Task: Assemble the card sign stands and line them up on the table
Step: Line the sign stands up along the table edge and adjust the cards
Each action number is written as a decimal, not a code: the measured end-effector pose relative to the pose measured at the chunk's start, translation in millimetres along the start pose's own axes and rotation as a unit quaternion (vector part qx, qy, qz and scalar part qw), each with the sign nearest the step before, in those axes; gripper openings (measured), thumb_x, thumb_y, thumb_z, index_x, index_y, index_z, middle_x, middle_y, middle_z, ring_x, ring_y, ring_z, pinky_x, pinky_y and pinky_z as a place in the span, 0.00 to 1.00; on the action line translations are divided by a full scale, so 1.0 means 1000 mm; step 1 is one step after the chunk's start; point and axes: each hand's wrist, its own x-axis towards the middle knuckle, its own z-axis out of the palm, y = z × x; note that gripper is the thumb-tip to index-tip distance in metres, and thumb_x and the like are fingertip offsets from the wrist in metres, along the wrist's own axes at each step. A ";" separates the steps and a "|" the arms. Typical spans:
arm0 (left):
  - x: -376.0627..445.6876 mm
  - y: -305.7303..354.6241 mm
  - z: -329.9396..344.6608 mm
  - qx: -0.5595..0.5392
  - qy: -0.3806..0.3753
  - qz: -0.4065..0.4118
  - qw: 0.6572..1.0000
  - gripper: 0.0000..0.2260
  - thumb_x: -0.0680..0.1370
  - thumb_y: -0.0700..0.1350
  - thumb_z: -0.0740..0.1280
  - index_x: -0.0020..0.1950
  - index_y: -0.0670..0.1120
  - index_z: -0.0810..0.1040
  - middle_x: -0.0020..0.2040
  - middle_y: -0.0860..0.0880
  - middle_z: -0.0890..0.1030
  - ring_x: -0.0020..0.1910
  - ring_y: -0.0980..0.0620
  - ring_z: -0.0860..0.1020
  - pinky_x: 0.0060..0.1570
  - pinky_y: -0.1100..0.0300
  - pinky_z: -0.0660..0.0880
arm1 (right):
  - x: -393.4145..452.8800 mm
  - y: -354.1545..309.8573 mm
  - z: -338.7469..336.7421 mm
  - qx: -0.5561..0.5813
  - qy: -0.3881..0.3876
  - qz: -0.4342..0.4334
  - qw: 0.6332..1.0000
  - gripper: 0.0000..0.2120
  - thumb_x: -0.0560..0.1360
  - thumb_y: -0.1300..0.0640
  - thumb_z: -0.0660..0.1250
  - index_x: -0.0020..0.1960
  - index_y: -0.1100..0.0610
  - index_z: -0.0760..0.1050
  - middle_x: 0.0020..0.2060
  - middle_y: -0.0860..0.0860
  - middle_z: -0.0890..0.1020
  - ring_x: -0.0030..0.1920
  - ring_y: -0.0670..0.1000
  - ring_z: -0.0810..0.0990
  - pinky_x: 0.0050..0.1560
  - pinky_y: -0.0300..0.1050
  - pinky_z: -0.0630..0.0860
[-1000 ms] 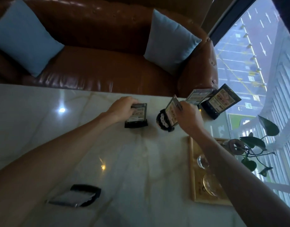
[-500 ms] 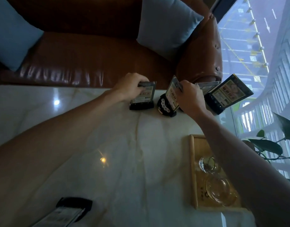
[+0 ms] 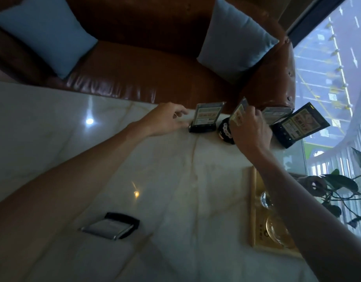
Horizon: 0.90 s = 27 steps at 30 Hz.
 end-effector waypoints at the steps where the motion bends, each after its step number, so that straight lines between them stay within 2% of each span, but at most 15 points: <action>1: -0.019 -0.005 -0.002 -0.004 0.003 -0.001 1.000 0.24 0.75 0.57 0.73 0.68 0.50 0.78 0.61 0.51 0.81 0.58 0.54 0.79 0.57 0.55 0.77 | -0.012 -0.009 0.001 0.051 -0.032 -0.010 0.998 0.23 0.77 0.50 0.68 0.68 0.58 0.69 0.62 0.58 0.77 0.59 0.61 0.78 0.51 0.56 0.76; 4: -0.077 -0.026 -0.005 -0.017 0.011 -0.011 1.000 0.23 0.75 0.58 0.73 0.67 0.50 0.79 0.62 0.51 0.81 0.59 0.55 0.79 0.57 0.58 0.75 | -0.057 -0.037 0.008 0.164 -0.123 -0.054 0.977 0.28 0.74 0.46 0.72 0.70 0.54 0.70 0.65 0.56 0.76 0.63 0.57 0.76 0.60 0.55 0.76; 9: -0.164 -0.063 -0.007 -0.052 0.026 -0.042 0.997 0.23 0.75 0.58 0.73 0.68 0.51 0.78 0.63 0.52 0.81 0.60 0.55 0.79 0.60 0.57 0.75 | -0.142 -0.078 0.036 0.214 -0.221 -0.097 0.947 0.32 0.72 0.45 0.75 0.73 0.50 0.69 0.68 0.51 0.74 0.65 0.52 0.75 0.65 0.56 0.75; 12: -0.209 -0.088 -0.004 -0.076 0.042 -0.063 0.994 0.23 0.75 0.58 0.73 0.67 0.52 0.79 0.62 0.52 0.81 0.59 0.56 0.79 0.61 0.56 0.75 | -0.186 -0.093 0.057 0.223 -0.265 -0.134 0.929 0.34 0.71 0.42 0.74 0.73 0.46 0.68 0.68 0.48 0.73 0.65 0.49 0.75 0.64 0.57 0.76; 16: -0.257 -0.119 0.002 -0.114 0.062 -0.089 0.988 0.23 0.74 0.60 0.73 0.66 0.53 0.79 0.61 0.54 0.81 0.58 0.58 0.79 0.60 0.60 0.76 | -0.235 -0.109 0.078 0.248 -0.302 -0.162 0.906 0.32 0.73 0.53 0.75 0.74 0.48 0.67 0.68 0.49 0.72 0.65 0.48 0.73 0.64 0.52 0.76; 19: -0.285 -0.137 0.010 -0.142 0.075 -0.100 0.982 0.23 0.73 0.61 0.73 0.65 0.53 0.80 0.58 0.55 0.82 0.56 0.60 0.80 0.58 0.61 0.77 | -0.263 -0.115 0.091 0.249 -0.333 -0.167 0.894 0.32 0.73 0.57 0.74 0.75 0.48 0.66 0.69 0.50 0.72 0.65 0.49 0.73 0.63 0.50 0.76; 22: -0.306 -0.150 0.019 -0.178 0.064 -0.099 0.977 0.13 0.74 0.52 0.74 0.57 0.51 0.84 0.52 0.55 0.84 0.51 0.61 0.82 0.54 0.61 0.78 | -0.286 -0.119 0.105 0.253 -0.355 -0.169 0.884 0.31 0.73 0.59 0.74 0.74 0.49 0.68 0.68 0.49 0.74 0.65 0.49 0.75 0.62 0.47 0.76; 24: -0.316 -0.155 0.024 -0.190 0.033 -0.092 0.977 0.09 0.72 0.49 0.71 0.50 0.50 0.86 0.46 0.52 0.86 0.45 0.61 0.81 0.50 0.61 0.76 | -0.298 -0.123 0.113 0.270 -0.367 -0.158 0.876 0.29 0.72 0.62 0.74 0.71 0.50 0.71 0.65 0.47 0.78 0.63 0.46 0.78 0.59 0.44 0.77; 27: -0.327 -0.161 0.031 -0.209 -0.007 -0.079 0.975 0.11 0.69 0.48 0.72 0.50 0.49 0.85 0.46 0.49 0.86 0.44 0.58 0.81 0.51 0.58 0.77 | -0.308 -0.128 0.123 0.275 -0.355 -0.148 0.881 0.22 0.71 0.65 0.73 0.63 0.51 0.78 0.54 0.47 0.83 0.54 0.44 0.82 0.51 0.38 0.79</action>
